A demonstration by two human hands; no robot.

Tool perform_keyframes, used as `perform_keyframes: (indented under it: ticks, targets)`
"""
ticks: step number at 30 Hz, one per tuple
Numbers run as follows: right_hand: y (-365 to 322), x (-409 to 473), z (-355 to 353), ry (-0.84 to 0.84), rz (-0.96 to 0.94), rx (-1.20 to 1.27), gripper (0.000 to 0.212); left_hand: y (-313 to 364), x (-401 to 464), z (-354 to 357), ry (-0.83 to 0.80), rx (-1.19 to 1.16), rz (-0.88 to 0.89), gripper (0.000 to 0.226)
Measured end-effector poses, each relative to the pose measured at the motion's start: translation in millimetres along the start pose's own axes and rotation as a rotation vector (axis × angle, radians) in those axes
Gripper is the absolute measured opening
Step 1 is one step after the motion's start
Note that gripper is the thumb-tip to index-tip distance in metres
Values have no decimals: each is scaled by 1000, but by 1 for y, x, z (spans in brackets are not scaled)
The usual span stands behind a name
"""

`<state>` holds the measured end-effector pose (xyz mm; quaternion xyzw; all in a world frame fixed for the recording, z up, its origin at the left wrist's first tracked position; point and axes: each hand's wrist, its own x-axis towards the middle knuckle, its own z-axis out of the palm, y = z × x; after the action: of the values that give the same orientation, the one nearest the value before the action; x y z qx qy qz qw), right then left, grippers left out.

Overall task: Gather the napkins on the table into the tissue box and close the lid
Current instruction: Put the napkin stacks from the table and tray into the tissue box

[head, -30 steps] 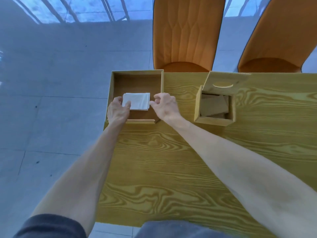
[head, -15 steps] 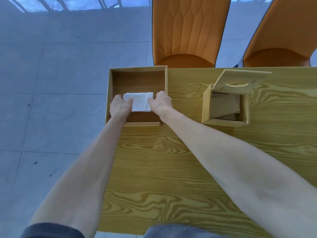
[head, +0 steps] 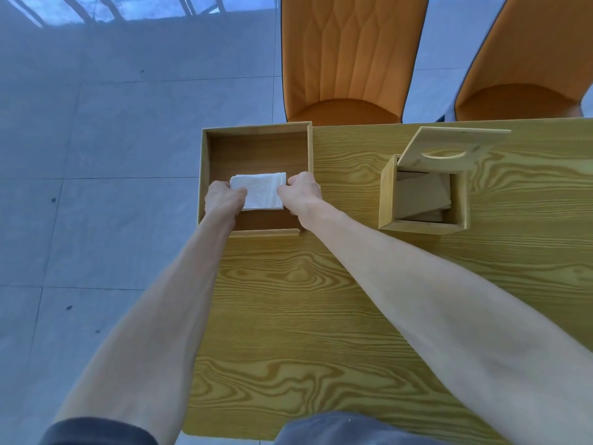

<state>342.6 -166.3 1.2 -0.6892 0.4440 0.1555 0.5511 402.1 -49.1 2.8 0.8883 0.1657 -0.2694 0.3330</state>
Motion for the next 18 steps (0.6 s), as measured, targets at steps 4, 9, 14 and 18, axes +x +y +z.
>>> perform_keyframes:
  ticks: [4,9,14,18]
  targets:
    - [2,2,4,-27,49,59,21,-4,4,-3,-30,-30,-20,30]
    - [0,-1,8,-44,38,3,8,-9,5,-5,-40,-26,19,35]
    - [6,-4,15,-83,9,-24,21,-14,6,-4,-60,-35,43,36]
    - [10,-8,15,-40,-96,-82,23,-17,4,-3,-55,-62,67,38]
